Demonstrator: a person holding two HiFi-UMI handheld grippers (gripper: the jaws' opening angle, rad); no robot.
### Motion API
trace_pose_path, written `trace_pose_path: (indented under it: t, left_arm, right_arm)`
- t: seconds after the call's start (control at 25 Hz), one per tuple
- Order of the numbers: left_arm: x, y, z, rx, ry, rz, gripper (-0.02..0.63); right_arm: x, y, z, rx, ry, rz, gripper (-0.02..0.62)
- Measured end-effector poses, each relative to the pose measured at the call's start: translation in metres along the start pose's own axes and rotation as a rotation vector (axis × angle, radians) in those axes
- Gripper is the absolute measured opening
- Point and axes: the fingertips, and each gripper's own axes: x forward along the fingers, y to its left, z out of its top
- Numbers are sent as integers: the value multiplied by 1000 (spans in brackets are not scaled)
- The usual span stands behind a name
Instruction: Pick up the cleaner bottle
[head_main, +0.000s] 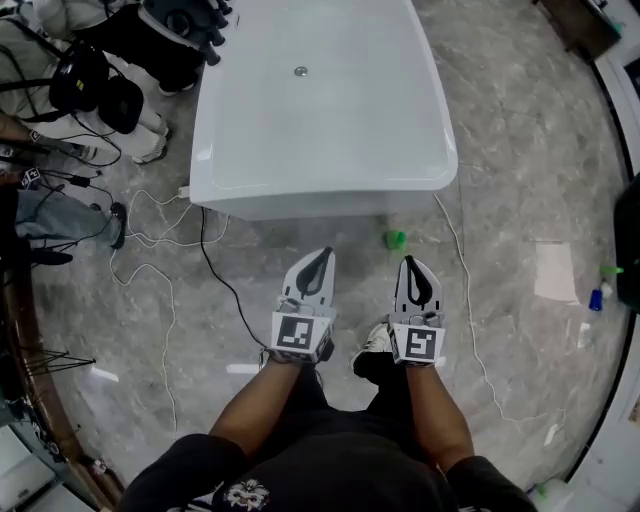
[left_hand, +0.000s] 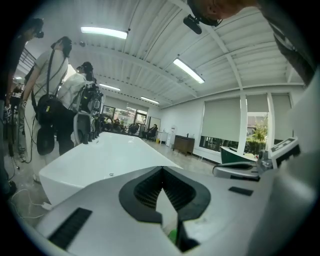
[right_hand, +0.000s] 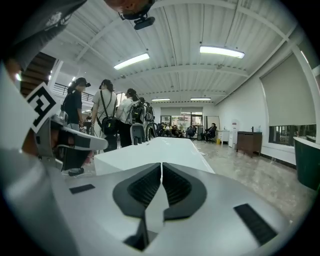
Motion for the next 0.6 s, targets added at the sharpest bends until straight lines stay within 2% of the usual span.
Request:
trace_pose_path:
  t: [0.16,0.28,0.44,0.6]
  left_arm:
    - [37,3,-85,6,-13,21,6]
    - [65,11,-149,59,-30,41,6]
    - [96,12,-209,17,-25,36,6]
    - [123,20,-278,29,-16,33,6]
  right_arm:
    - [14,-21,-100,16,16,-8,17]
    - [25,-35,-172,14,28,-19,17]
    - [39,-48,-257,-2,43,-37,17]
    - [54,-58,-340,0,51,-53,17]
